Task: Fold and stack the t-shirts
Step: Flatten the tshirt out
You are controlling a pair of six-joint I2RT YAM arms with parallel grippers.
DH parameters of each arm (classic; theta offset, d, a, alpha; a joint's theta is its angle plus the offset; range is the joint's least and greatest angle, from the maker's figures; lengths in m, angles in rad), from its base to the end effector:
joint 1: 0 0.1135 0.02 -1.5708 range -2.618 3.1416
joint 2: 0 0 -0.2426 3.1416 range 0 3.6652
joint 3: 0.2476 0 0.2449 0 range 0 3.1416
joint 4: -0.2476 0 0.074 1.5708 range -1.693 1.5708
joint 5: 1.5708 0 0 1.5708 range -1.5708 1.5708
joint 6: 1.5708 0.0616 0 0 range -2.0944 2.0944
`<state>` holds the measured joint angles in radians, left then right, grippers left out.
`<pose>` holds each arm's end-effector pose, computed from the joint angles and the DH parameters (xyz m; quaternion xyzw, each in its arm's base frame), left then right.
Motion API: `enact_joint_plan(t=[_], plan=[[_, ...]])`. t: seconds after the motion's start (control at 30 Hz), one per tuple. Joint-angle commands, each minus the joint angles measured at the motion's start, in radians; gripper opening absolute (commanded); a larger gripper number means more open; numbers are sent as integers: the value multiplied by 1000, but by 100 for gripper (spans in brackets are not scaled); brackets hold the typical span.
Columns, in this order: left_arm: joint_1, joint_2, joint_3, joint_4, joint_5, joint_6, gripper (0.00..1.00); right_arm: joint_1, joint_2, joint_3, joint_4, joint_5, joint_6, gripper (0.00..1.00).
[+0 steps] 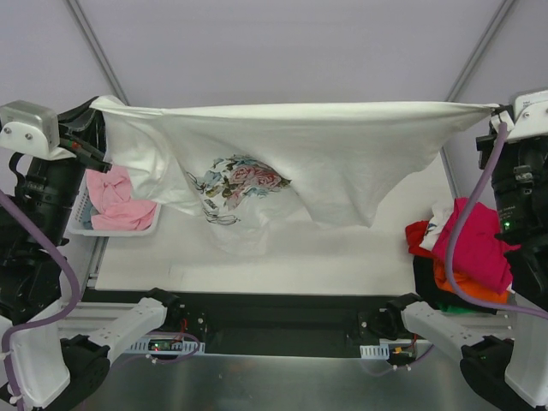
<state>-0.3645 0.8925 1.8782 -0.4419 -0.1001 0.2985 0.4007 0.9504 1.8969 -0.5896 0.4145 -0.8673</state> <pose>0.0626 -0.0173 0.6035 0.1185 0.4781 -0.0041 0.8703 0.0937 0.0127 0.5842 -0.1945 0.5498 -0.3000 0.7549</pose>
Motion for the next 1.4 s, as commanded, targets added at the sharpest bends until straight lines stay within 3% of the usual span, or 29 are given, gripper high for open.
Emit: enact_joint_plan(t=[0.0, 0.43, 1.07, 1.37], plan=[[24, -29, 39, 45, -33, -65, 0, -23, -19, 48, -4, 40, 62, 2], [33, -44, 15, 14, 11, -173, 0, -28, -58, 60, -75, -52, 155, 3], [50, -56, 257, -78, 76, -262, 0, -49, -75, 166, -151, -177, 283, 3], [50, -67, 204, -92, 97, -297, 0, -49, -93, 143, -157, -194, 304, 3]])
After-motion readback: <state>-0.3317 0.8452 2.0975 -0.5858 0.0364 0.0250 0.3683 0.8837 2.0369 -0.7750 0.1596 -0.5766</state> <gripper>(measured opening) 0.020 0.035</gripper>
